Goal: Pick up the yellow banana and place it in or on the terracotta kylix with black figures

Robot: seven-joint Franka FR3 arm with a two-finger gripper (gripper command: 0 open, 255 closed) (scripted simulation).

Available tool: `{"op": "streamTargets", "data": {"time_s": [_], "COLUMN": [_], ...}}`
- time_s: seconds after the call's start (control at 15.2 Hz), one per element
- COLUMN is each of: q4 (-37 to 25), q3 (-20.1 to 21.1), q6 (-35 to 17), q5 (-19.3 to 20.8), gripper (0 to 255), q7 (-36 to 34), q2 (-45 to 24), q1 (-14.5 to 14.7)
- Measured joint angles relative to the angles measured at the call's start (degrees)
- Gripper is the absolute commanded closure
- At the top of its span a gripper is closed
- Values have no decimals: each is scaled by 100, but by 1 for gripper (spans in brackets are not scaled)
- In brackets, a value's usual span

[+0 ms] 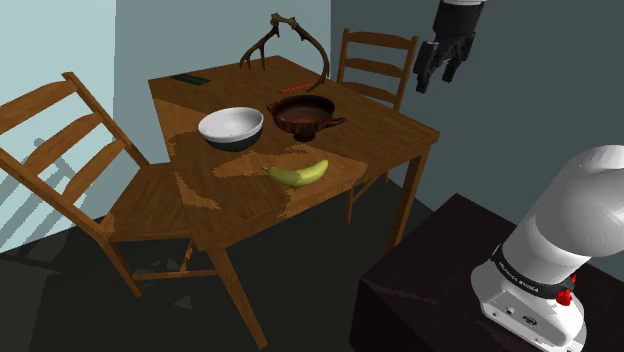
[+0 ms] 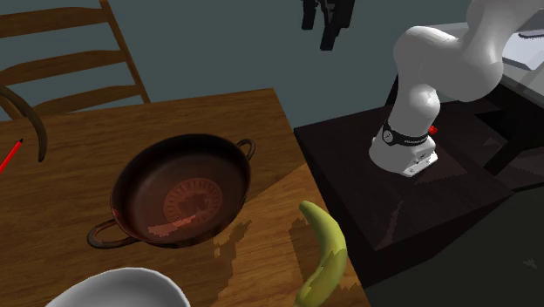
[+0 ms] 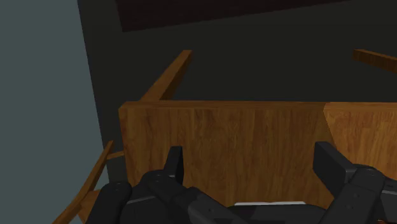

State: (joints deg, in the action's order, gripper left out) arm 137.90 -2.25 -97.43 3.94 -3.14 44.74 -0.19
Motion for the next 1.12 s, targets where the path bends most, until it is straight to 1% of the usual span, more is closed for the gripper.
{"op": "streamTargets", "data": {"time_s": [0.13, 0.26, 0.66, 1.12], "q4": [2, -2, -167, -623], "q3": [30, 160, 513, 963], "q6": [-47, -197, -821, -1370], "q5": [-27, -130, -400, -629], "gripper": [0, 0, 0, 0], "q7": [-10, -71, -144, -241], "q2": [-51, -223, -1060, -2100], "q1": [33, 153, 517, 906]}}
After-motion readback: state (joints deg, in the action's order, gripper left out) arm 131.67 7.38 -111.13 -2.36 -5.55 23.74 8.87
